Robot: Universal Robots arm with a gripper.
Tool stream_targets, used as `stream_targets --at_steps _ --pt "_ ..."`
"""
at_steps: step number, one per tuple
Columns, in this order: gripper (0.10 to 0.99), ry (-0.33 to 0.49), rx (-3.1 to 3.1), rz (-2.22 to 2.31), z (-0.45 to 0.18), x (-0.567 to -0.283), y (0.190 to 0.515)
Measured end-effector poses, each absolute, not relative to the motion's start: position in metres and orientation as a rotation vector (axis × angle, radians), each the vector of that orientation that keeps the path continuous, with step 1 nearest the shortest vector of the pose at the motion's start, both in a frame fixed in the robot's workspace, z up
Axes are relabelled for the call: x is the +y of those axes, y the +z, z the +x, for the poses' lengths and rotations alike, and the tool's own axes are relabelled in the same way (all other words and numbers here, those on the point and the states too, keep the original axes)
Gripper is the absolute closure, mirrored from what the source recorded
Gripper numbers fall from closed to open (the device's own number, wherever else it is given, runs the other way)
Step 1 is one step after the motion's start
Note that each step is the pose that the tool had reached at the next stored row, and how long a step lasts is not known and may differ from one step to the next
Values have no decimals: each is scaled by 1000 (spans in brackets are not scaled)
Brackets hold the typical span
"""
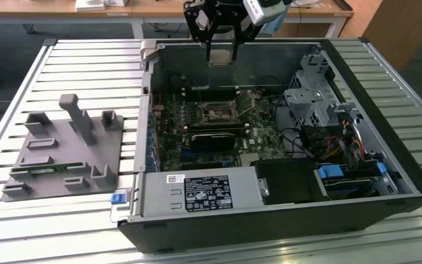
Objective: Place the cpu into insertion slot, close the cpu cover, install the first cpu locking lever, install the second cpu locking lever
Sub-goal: 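Place the cpu into insertion slot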
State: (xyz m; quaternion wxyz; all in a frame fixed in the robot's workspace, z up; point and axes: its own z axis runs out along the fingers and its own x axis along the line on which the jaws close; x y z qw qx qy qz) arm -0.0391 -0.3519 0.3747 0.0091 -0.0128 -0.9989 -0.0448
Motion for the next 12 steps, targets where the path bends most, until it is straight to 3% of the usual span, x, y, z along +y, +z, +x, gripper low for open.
stream_targets --at_steps 12 --pt "561 -141 -3120 -100 -39 -352 375"
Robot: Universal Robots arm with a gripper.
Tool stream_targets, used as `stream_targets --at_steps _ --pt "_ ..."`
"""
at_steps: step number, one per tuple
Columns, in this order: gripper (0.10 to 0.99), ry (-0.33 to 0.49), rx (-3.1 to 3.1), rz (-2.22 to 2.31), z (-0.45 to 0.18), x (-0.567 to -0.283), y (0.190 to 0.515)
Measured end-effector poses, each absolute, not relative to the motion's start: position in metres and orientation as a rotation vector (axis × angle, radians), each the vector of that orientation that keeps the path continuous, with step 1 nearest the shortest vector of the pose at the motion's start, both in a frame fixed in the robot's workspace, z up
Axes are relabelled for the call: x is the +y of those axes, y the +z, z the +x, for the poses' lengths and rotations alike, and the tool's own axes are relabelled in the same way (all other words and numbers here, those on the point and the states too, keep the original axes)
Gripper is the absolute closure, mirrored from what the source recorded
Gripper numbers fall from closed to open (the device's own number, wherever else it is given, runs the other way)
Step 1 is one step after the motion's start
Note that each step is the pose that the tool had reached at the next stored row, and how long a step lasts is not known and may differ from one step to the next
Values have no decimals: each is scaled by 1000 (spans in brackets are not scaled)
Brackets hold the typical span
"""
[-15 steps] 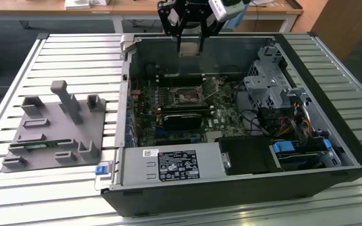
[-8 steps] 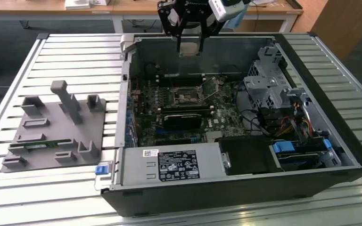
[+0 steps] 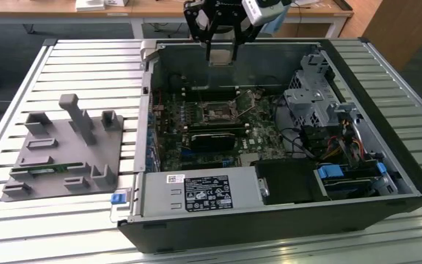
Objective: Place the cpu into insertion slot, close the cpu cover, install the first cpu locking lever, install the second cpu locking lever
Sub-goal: 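Place the cpu into insertion slot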
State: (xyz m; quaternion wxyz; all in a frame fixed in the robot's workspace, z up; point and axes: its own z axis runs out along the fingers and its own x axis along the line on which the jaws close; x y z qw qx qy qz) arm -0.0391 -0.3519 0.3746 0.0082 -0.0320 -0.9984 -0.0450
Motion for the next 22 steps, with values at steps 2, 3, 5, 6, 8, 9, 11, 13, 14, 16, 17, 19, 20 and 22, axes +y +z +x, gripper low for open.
stream_targets --at_steps 2,3,5,6,8,9,11,13,14,16,17,19,20,22 --pt "561 -141 -3120 -118 -39 -352 375" --pt "561 -141 -3120 -128 -39 -352 375" --pt "561 -141 -3120 -147 -39 -352 375" --pt "561 -141 -3120 -157 -39 -352 375" --pt "561 -141 -3119 -175 -39 -352 375" --pt "561 -141 -3119 -184 -39 -352 375" --pt "561 -141 -3118 -200 -39 -352 375" --pt "561 -142 -3118 -216 -39 -352 375" --pt "561 -142 -3117 -224 -39 -352 375" --pt "561 -142 -3117 -236 -39 -352 375" --pt "561 -142 -3117 -242 -39 -352 375" --pt "561 -142 -3116 -256 -39 -352 375" --pt "561 -142 -3115 -263 -39 -352 375" --pt "561 -142 -3115 -279 -39 -352 374"
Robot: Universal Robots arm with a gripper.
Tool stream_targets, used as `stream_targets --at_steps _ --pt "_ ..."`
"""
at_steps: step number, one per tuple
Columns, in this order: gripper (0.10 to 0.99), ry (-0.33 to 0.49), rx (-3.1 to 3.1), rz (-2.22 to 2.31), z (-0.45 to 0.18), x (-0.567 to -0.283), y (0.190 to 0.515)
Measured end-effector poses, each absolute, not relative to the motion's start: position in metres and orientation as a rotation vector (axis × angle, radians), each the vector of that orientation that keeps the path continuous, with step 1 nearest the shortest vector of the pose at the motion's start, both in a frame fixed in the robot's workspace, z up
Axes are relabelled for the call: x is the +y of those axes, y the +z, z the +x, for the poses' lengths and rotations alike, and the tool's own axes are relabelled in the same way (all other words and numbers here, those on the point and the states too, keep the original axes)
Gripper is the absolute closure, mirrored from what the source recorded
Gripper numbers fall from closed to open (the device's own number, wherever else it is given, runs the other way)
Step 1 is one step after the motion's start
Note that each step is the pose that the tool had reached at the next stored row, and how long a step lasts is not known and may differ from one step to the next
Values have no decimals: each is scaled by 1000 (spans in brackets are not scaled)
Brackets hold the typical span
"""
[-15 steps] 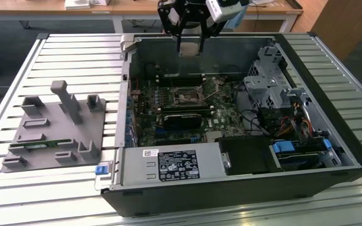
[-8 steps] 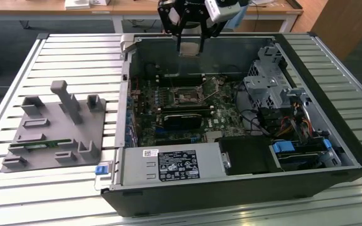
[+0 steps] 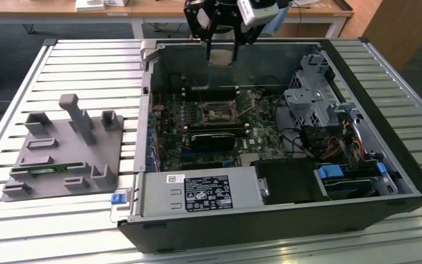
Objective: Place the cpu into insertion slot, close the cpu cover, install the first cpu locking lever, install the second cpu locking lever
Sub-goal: 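Place the cpu into insertion slot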
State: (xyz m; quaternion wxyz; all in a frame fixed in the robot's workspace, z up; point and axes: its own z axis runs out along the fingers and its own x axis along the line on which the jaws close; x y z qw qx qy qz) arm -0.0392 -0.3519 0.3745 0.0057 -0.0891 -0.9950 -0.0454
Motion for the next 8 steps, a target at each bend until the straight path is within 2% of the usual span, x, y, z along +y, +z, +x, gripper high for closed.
stream_targets --at_steps 8 --pt "561 -142 -3110 -348 -39 -352 374"
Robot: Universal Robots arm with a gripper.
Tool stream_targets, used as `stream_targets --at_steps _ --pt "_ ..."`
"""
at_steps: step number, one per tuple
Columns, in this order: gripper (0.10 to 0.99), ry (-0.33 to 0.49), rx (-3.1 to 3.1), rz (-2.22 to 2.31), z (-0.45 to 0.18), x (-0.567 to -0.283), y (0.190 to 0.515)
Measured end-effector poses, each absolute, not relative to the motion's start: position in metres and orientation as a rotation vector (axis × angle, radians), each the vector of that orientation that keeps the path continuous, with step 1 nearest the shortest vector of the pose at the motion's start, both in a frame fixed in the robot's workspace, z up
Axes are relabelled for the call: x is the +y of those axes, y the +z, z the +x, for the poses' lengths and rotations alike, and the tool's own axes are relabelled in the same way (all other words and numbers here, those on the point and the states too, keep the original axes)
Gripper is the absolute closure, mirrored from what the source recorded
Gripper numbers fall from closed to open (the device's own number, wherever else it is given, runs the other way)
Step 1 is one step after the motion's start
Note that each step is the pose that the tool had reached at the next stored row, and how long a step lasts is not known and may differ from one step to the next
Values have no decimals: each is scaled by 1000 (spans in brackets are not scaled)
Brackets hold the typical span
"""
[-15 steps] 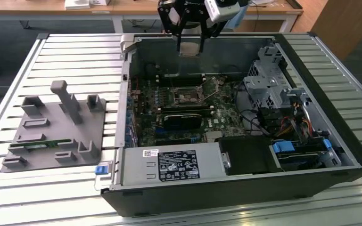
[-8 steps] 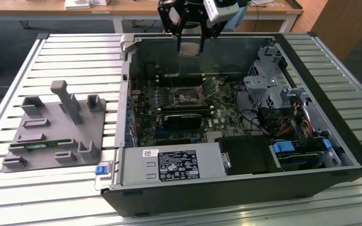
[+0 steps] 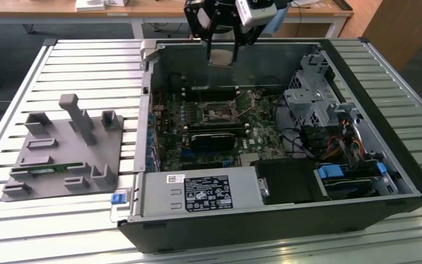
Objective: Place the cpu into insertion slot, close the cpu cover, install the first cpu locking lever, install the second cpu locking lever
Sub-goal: 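Place the cpu into insertion slot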
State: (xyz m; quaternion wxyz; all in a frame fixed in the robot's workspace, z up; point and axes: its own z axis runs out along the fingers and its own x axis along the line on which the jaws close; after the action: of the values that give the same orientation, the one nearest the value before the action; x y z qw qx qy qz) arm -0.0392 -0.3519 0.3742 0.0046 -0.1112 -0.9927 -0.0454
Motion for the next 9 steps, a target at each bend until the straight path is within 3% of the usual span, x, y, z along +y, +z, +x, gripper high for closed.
stream_targets --at_steps 9 --pt "561 -143 -3091 -515 -39 -352 374"
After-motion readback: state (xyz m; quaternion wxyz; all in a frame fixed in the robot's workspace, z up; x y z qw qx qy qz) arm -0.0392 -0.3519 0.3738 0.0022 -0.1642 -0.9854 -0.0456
